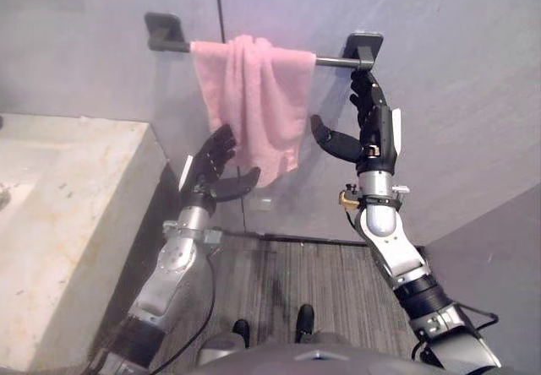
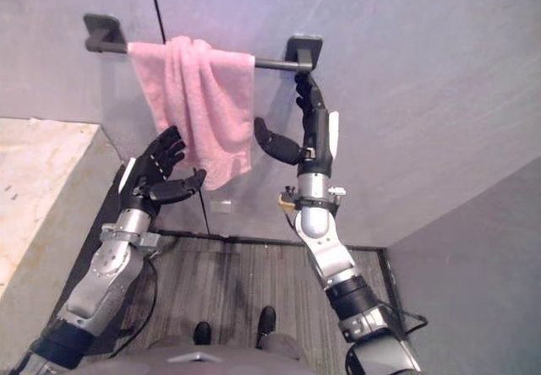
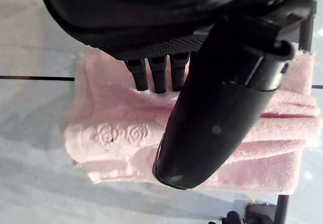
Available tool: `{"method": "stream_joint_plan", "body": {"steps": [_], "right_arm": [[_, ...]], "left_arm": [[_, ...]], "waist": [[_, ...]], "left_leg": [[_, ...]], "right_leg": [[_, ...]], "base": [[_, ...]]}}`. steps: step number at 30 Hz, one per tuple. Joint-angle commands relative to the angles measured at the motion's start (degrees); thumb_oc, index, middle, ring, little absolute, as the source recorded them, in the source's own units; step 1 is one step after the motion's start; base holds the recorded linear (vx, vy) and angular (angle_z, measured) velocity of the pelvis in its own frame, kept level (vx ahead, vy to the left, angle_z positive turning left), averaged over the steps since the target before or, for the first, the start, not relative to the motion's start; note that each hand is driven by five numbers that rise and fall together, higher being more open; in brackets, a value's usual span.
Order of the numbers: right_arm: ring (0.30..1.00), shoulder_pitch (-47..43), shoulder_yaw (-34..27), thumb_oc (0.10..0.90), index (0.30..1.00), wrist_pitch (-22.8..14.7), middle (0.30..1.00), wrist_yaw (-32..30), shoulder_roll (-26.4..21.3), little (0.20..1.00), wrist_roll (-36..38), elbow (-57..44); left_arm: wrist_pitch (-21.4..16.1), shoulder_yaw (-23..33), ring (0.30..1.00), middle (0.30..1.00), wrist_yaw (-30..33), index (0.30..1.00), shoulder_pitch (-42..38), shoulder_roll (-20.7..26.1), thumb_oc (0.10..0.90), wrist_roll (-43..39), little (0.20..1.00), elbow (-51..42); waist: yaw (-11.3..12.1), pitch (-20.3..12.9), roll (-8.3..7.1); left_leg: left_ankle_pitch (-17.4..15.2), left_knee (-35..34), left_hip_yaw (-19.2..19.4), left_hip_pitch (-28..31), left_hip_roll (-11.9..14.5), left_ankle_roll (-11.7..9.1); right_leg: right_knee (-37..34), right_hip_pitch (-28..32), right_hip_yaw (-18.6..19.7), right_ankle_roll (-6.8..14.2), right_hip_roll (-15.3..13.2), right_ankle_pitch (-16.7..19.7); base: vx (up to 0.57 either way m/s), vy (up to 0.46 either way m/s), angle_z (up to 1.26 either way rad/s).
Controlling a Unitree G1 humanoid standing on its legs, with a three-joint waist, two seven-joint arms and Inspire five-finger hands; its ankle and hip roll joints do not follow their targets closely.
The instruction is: Organize the bathroom.
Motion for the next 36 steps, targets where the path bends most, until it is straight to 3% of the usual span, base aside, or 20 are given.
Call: {"method": "stream_joint_plan", "body": {"steps": [1,18,36], "right_arm": [[0.900,-7.5,-0.6,0.800,0.900,0.1,0.900,6.7,0.5,0.900,5.9,-3.2],[0.900,-11.4,1.5,0.800,0.900,10.3,0.900,21.0,-2.3,0.900,15.0,-2.8],[0.900,-20.6,4.8,0.800,0.900,17.1,0.900,26.0,-3.4,0.900,17.6,-2.9]], "left_arm": [[-6.9,-0.5,0.900,0.900,-0.4,0.900,-4.9,-1.6,0.800,0.6,0.900,-3.0],[-7.5,1.0,0.900,0.900,0.7,0.900,-5.4,-1.4,0.800,0.7,0.900,-0.8],[-6.6,0.3,0.900,0.900,2.3,0.900,-7.2,-2.1,0.800,0.4,0.900,-0.1]], "waist": [[0.4,-5.6,0.74],[1.2,-7.0,0.34],[2.8,-6.5,-0.77]], "left_leg": [[-0.7,-0.2,0.4,-2.1,-1.6,1.9],[-0.7,-0.2,1.7,-2.5,-1.1,1.0],[-1.0,-0.2,1.1,-2.0,-1.7,1.0]], "right_leg": [[-0.3,2.1,-0.6,0.8,1.2,-3.3],[-0.3,3.4,-1.5,0.3,1.4,-5.1],[-0.3,5.0,-2.9,0.2,0.9,-5.8]], "base": [[0.08,0.007,-0.17],[0.01,0.004,-0.02],[0.00,0.037,0.03]]}}
